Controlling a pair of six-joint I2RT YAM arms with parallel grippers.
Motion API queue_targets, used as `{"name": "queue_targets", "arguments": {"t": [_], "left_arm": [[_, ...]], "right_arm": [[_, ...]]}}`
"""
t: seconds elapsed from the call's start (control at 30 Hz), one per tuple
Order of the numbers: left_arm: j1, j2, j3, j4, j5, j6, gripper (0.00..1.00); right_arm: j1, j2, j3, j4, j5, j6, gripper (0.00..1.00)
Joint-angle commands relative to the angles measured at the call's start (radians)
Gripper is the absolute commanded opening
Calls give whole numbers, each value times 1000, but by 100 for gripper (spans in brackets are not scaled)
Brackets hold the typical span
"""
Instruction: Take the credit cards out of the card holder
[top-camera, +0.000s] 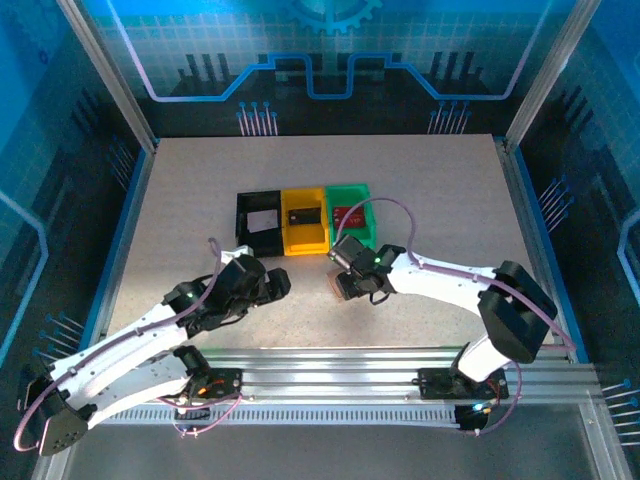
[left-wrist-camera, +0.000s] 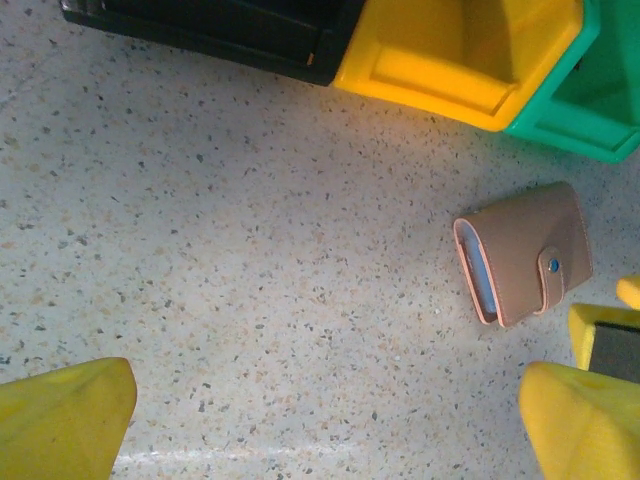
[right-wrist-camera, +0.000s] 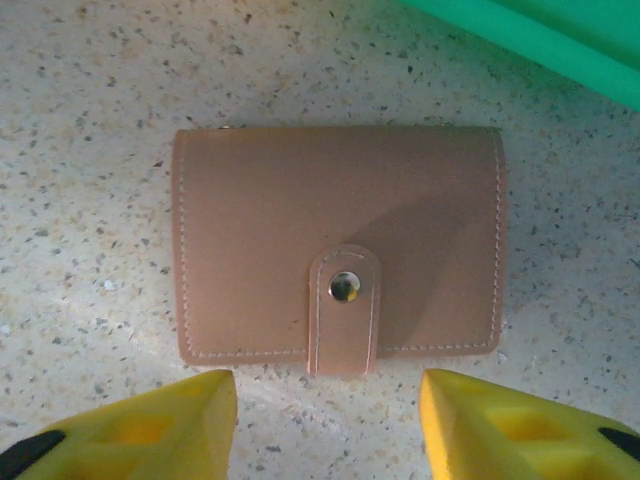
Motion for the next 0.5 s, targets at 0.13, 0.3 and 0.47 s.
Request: {"name": "queue_targets", "arguments": {"t": [0.13, 0.3, 0.47], "left_arm": [[-49, 52, -4, 12, -37, -29, 99], [-72, 70, 4, 22, -49, -32, 99], [-85, 101, 8, 34, -47, -32, 99]], "right_arm": [[-51, 71, 49, 4, -66, -28, 49], [-55, 113, 66, 5, -65, -40, 46], [-68, 141, 53, 17, -50, -39, 43]]}}
